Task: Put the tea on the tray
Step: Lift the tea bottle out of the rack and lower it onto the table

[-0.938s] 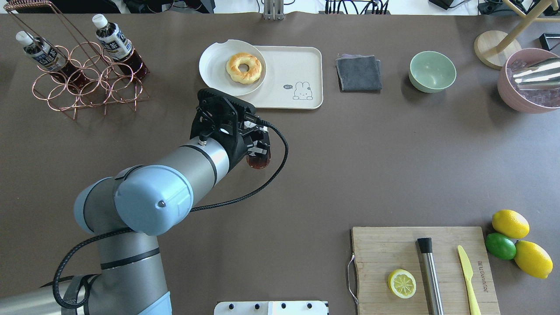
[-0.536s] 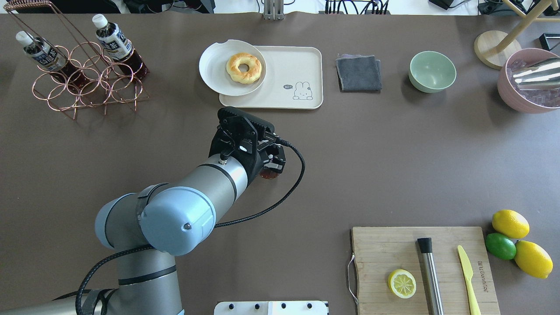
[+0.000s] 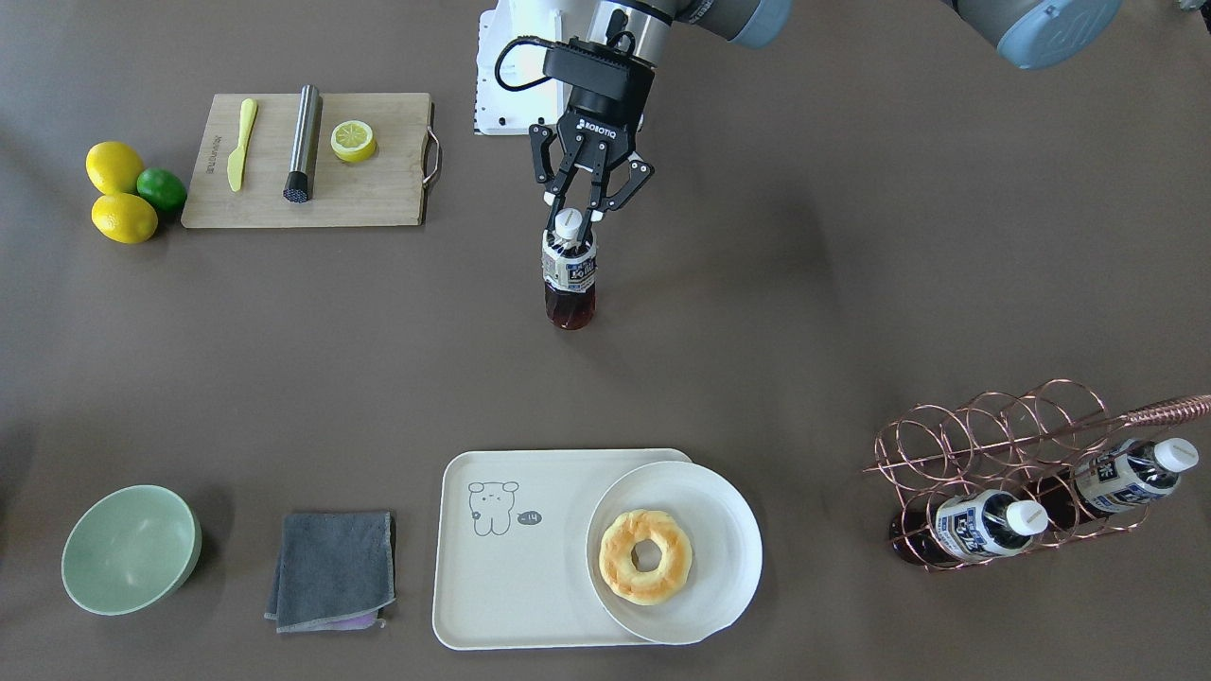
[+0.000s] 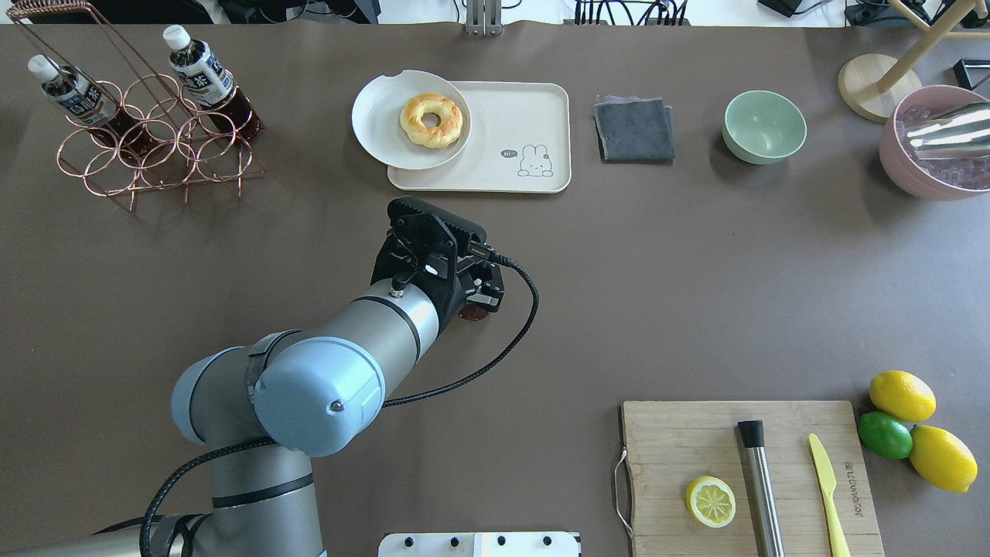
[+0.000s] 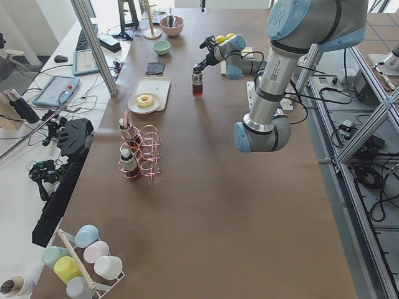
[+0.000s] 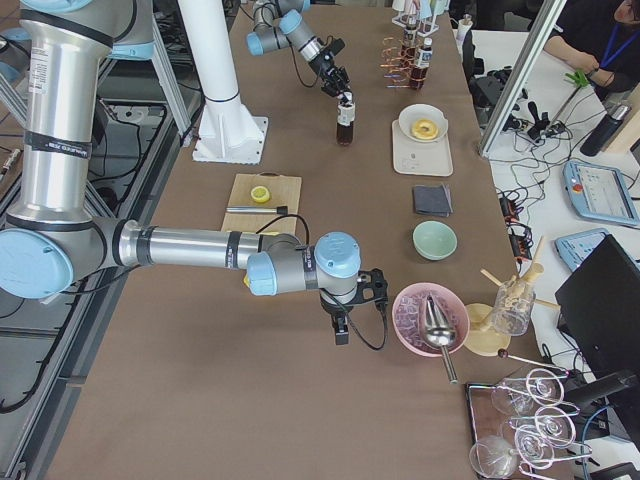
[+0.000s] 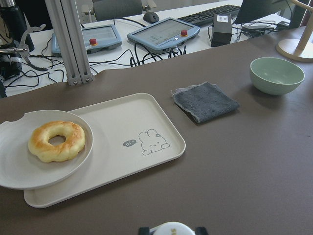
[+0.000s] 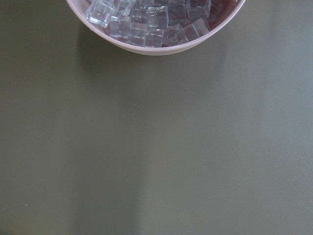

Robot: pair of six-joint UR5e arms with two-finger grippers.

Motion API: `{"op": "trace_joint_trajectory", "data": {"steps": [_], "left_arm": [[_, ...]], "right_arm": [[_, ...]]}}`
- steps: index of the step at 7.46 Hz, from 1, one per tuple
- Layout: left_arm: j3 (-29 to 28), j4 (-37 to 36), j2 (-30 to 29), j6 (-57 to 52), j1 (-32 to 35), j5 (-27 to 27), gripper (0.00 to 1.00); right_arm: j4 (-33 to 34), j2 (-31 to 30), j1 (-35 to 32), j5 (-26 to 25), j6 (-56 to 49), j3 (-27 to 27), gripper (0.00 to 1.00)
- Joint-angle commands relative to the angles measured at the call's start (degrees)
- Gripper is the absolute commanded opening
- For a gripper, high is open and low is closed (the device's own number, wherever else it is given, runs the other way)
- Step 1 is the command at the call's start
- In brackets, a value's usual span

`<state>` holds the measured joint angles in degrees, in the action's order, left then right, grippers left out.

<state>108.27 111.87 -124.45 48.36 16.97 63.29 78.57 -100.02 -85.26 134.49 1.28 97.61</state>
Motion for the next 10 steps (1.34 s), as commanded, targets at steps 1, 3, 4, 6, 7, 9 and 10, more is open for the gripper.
{"op": "trace_joint_trajectory", "data": {"steps": [1,3,4,6,7,9,10], "left_arm": [[-0.2,0.0,0.1,0.0,0.1,0.0,0.00],[-0.1,0.0,0.1,-0.6,0.1,0.0,0.85],[0.0,0.1,0.1,-0.1,0.1,0.1,0.98],[2.4,0.3,-0.1,0.0,1.6,0.6,0.98],[4.1,0.0,0.1,-0.3,3.3,0.9,0.98],[6.7,0.0,5.1,0.0,11.8,13.4,0.98],[9.7,0.3,11.0,0.2,17.7,22.7,0.97]], "right_arm": [[0.0,0.0,0.0,0.0,0.0,-0.1,1.00],[0.0,0.0,0.0,0.0,0.0,-0.1,1.00],[0.0,0.0,0.0,0.0,0.0,-0.1,1.00],[-0.1,0.0,0.0,0.0,0.0,-0.2,1.00],[-0.1,0.2,0.0,0.0,0.0,-0.4,1.00],[-1.4,0.7,0.0,-0.1,-0.2,-0.4,1.00],[-4.9,0.5,-0.1,-0.5,-0.3,-0.4,1.00]]}}
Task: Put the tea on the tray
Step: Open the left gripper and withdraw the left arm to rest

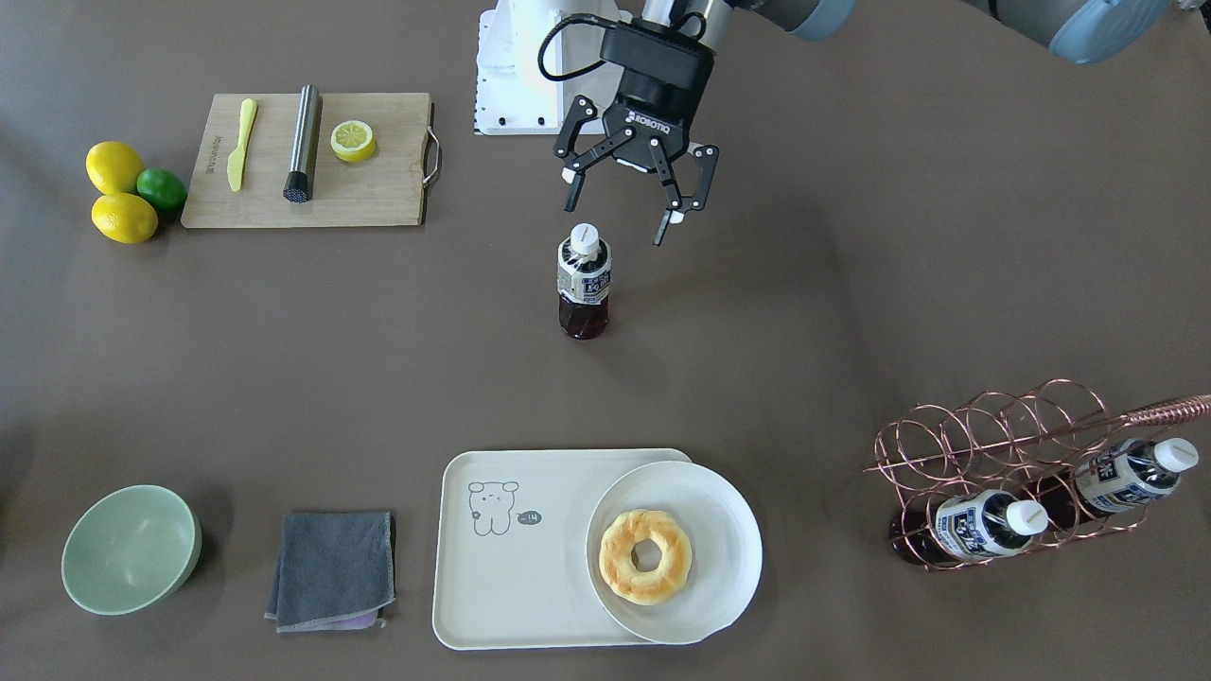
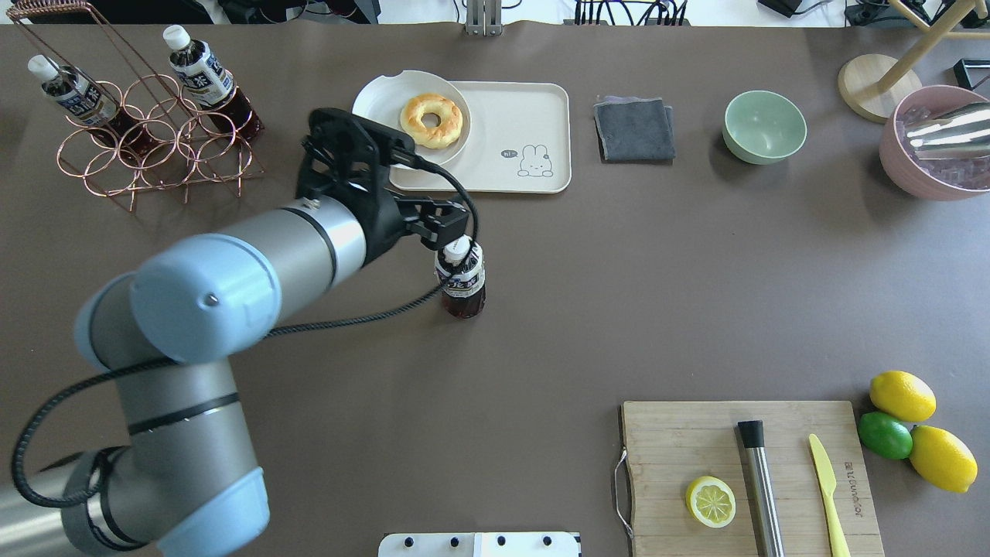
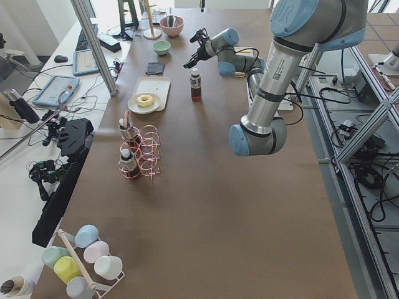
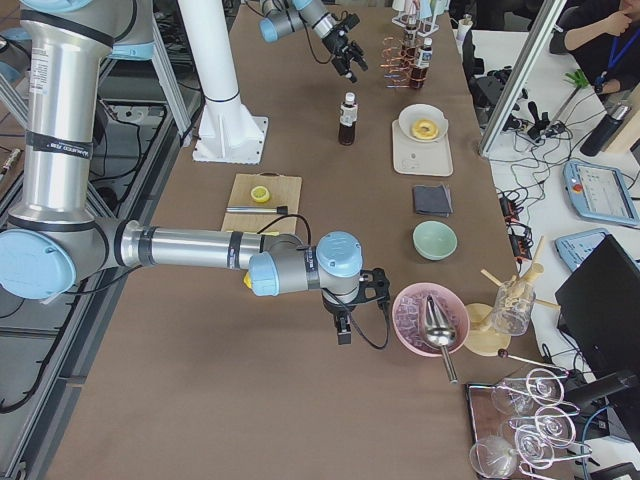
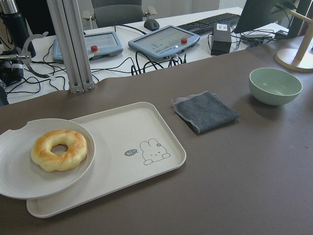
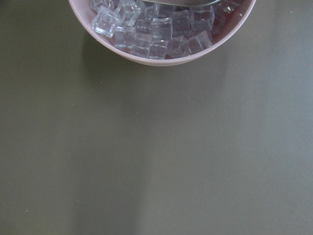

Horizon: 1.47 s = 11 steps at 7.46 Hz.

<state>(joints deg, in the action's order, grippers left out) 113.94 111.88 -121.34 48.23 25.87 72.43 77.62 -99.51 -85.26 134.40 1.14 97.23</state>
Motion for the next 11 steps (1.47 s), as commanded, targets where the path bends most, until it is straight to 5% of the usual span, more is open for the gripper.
{"op": "trace_joint_trajectory", "data": {"steps": [1,2,5,7,8,11], "left_arm": [[5.7,1.2,14.8,-0.6,16.0,24.8,0.97],[6.4,5.6,21.4,-0.7,21.6,32.3,0.98],[2.7,16.9,42.6,-12.6,31.0,42.7,0.98],[-9.7,15.6,43.0,-33.5,53.4,61.3,0.98],[-12.7,12.9,42.9,-40.2,58.6,63.0,0.98],[-12.7,-10.1,37.1,-52.0,62.2,63.0,0.98]], "right_arm": [[-6.4,-0.1,-0.1,-0.6,0.0,0.0,1.00],[-7.2,0.2,-0.1,-1.0,0.3,0.0,1.00],[-7.3,0.4,-0.1,-1.2,0.4,0.3,1.00],[-7.5,0.5,-0.1,-0.9,1.3,0.9,1.00],[-7.6,0.6,-0.1,-0.9,1.7,1.1,1.00],[-7.6,0.7,-0.1,-0.9,1.6,1.1,1.00]]}}
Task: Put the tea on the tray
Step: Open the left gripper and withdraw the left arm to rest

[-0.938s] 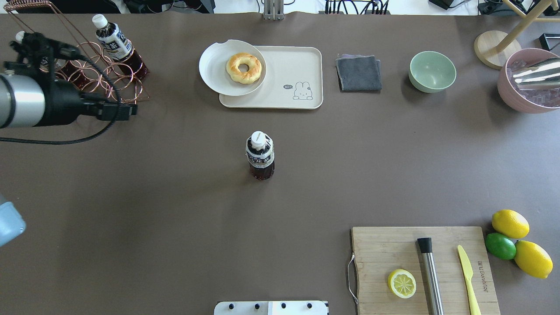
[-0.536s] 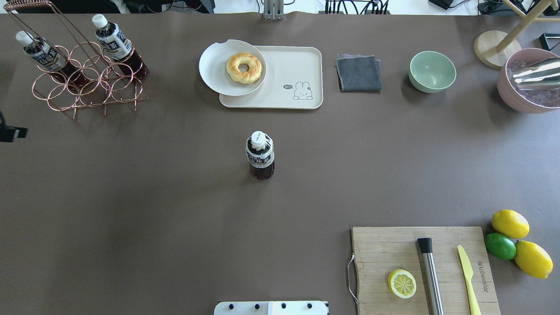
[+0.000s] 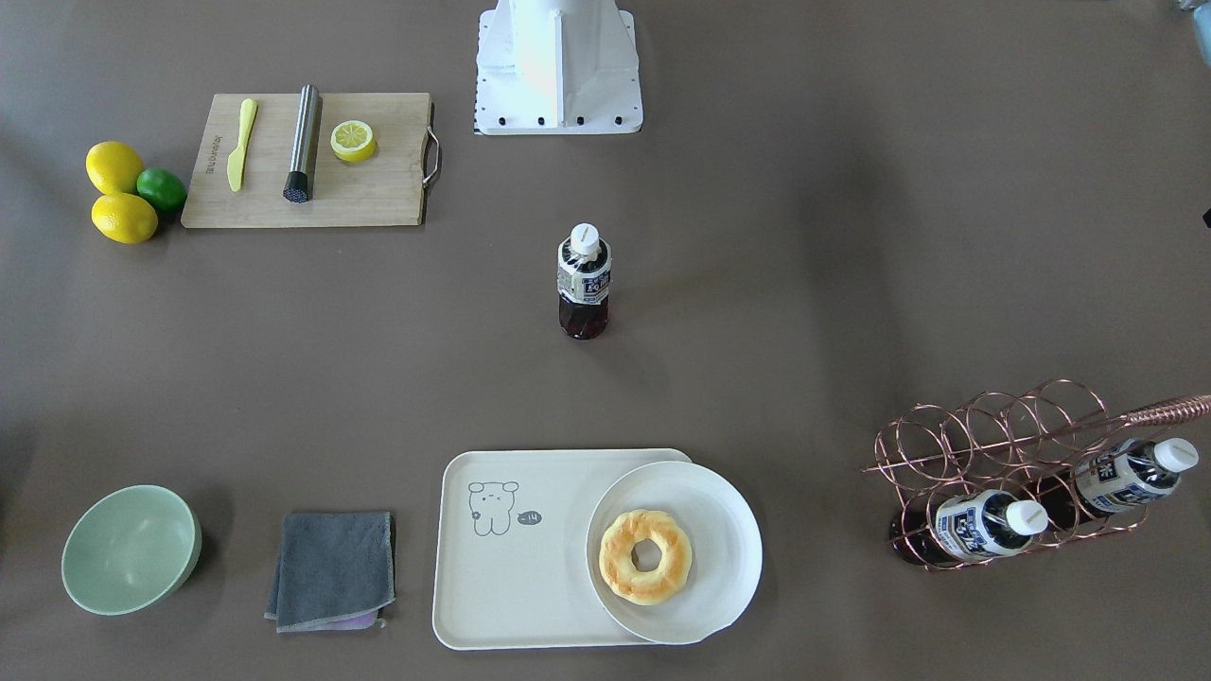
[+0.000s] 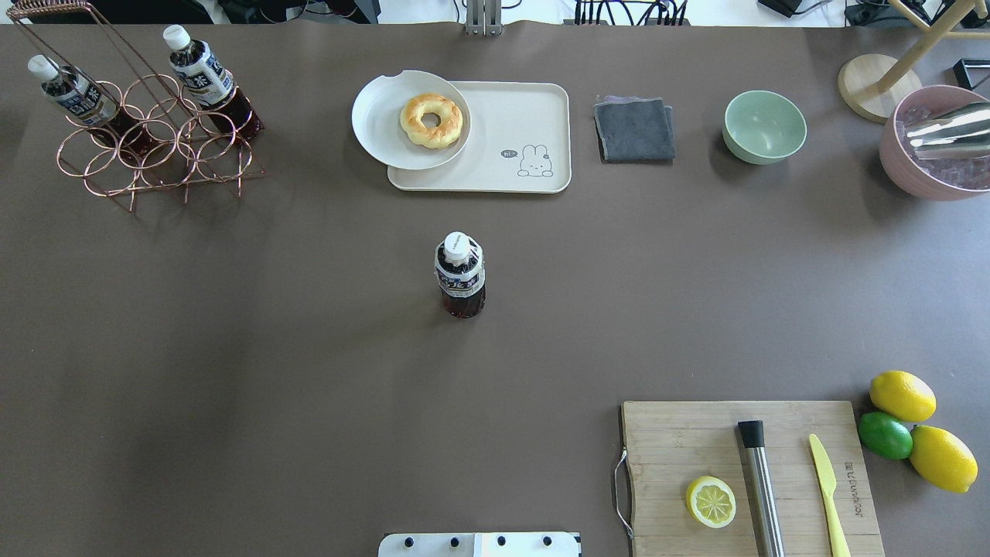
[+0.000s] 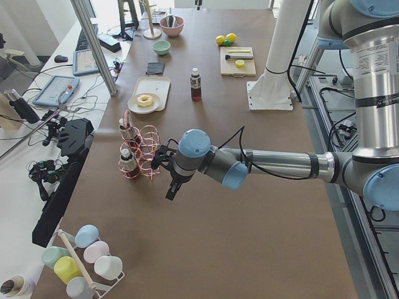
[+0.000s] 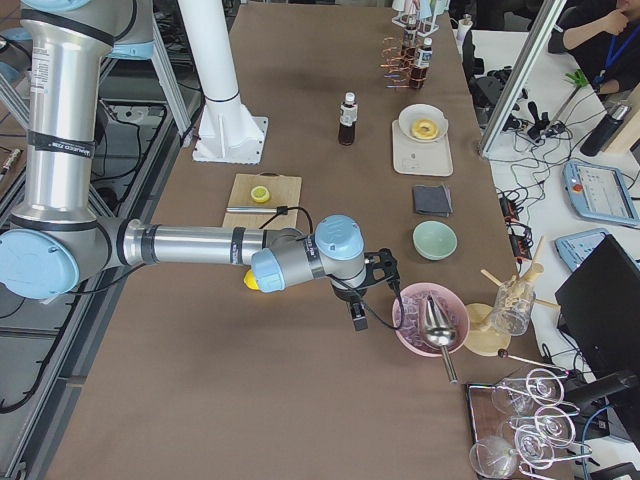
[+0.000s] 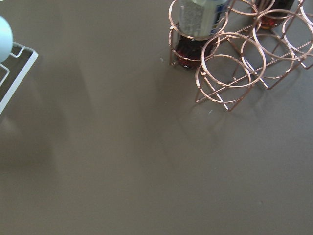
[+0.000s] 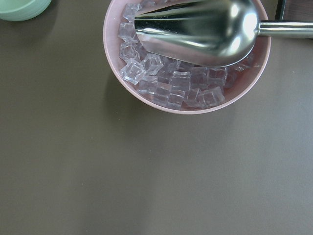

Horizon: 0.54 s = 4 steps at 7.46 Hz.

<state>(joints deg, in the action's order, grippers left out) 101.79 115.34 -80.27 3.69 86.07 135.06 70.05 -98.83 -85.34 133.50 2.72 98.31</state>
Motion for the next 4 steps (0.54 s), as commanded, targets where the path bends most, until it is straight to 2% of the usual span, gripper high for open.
{"op": "trace_joint_trajectory", "data": {"steps": [1,2,3,4], "left_arm": [[-0.5,-22.4,-6.0,-14.3,2.3,0.2,0.98],[-0.3,-29.2,-7.7,-17.2,2.8,0.3,0.98],[-0.9,-30.9,-6.7,-17.2,2.8,0.0,0.98],[-1.9,-30.4,-2.6,-17.2,2.6,0.1,0.98]], "right_arm": [[-0.3,-0.1,0.0,0.0,0.0,0.0,1.00],[-1.7,-0.2,0.0,0.0,0.1,-0.5,1.00],[-2.3,-0.4,0.0,0.1,0.1,-0.7,1.00],[-2.3,-0.7,0.0,0.2,0.1,-0.6,1.00]]}}
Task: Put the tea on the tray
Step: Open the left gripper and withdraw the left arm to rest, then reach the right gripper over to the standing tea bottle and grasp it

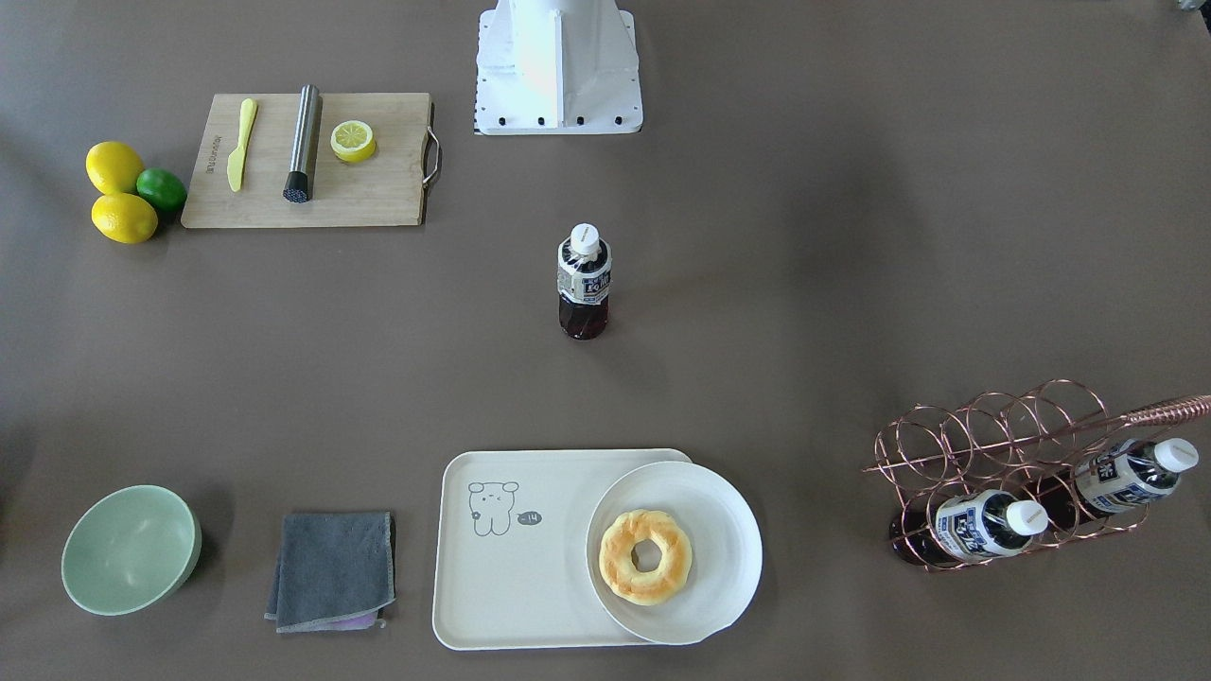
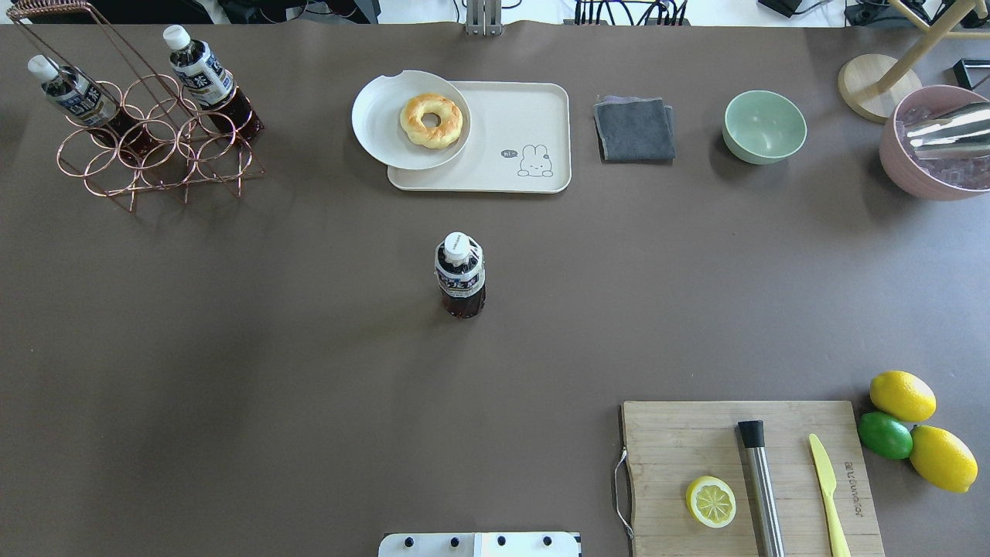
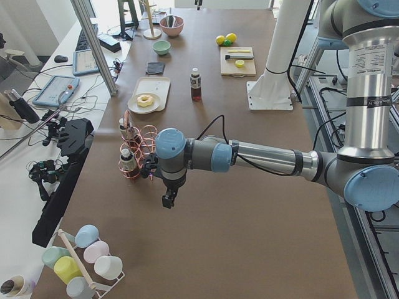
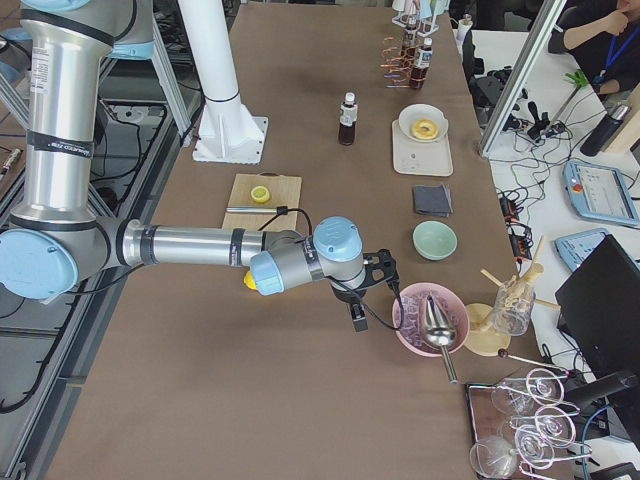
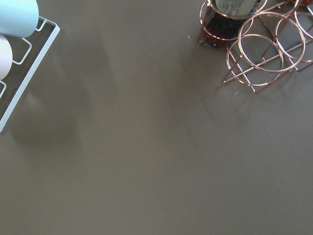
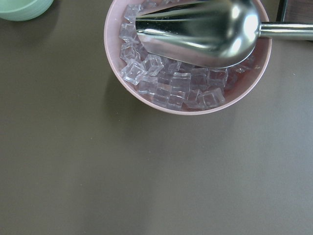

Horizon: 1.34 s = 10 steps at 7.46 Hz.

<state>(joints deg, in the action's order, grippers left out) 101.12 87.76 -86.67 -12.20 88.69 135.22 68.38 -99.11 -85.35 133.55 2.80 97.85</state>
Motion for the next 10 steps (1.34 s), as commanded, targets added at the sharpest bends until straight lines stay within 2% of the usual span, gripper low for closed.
{"op": "trace_joint_trajectory", "data": {"steps": [1,4,5,6,7,9,10], "left_arm": [[-1.5,-3.3,4.0,-1.3,-0.3,-0.2,0.98],[-1.5,-2.2,5.2,-1.5,-0.2,0.0,0.98],[-1.2,-2.2,5.1,-1.5,-0.2,0.1,0.98],[-1.1,-2.1,5.1,-1.4,-0.2,0.4,0.98],[-1.0,-2.1,4.8,-1.5,-0.2,0.4,0.98],[-1.0,-2.0,4.7,-1.5,-0.2,0.5,0.98],[-0.9,-2.0,4.6,-1.5,-0.3,0.5,0.98]], "right_arm": [[-0.6,-0.3,0.0,0.2,-0.1,0.1,1.00],[-0.7,1.2,0.1,0.8,0.2,2.2,1.00],[-0.8,3.0,0.7,4.0,2.5,3.0,1.00],[-0.7,6.0,3.5,5.7,9.0,6.1,1.00],[-0.7,9.8,8.3,5.2,17.9,9.8,1.00],[-0.9,19.2,16.9,5.0,32.6,13.6,1.00],[-0.9,25.7,21.9,4.7,37.6,13.9,1.00]]}}
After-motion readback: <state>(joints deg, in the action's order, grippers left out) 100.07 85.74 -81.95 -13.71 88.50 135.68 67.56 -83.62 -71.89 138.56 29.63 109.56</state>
